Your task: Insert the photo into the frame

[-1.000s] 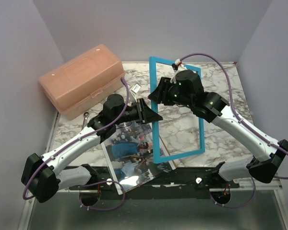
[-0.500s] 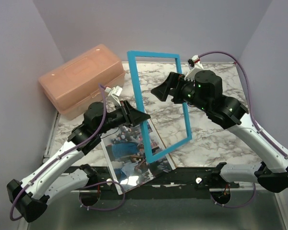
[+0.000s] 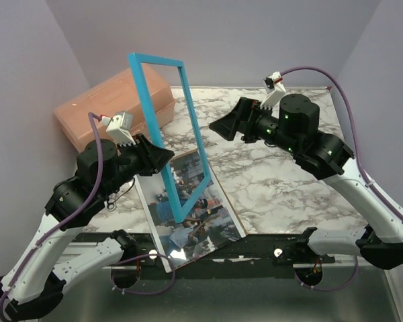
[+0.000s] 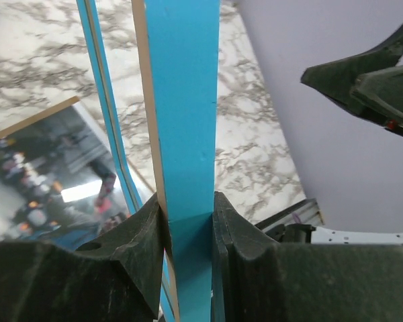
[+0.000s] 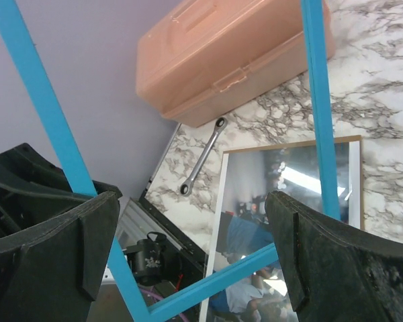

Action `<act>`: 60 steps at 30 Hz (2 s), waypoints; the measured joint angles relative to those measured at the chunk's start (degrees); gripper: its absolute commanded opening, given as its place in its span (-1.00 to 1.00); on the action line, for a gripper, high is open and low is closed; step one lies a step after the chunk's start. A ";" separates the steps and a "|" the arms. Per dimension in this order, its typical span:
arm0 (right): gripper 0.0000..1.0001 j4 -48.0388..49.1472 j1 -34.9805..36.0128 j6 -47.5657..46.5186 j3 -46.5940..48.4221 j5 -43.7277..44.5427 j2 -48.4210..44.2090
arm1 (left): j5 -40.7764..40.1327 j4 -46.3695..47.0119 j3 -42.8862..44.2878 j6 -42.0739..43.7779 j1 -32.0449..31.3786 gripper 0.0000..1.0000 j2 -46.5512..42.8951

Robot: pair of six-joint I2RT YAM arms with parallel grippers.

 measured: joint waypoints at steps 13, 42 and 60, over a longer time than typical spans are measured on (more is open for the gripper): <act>1.00 -0.22 0.00 0.74 1.29 -5.97 2.97 | -4.07 -26.97 22.71 0.33 -0.37 -1.00 13.62; 1.00 -2.34 -11.72 1.18 -7.52 -11.39 3.67 | -7.10 -14.36 28.76 3.04 -1.86 -0.62 32.68; 1.00 -1.27 -20.63 1.20 -15.82 -19.08 3.65 | -6.14 -2.05 27.08 4.17 -0.72 -0.56 43.71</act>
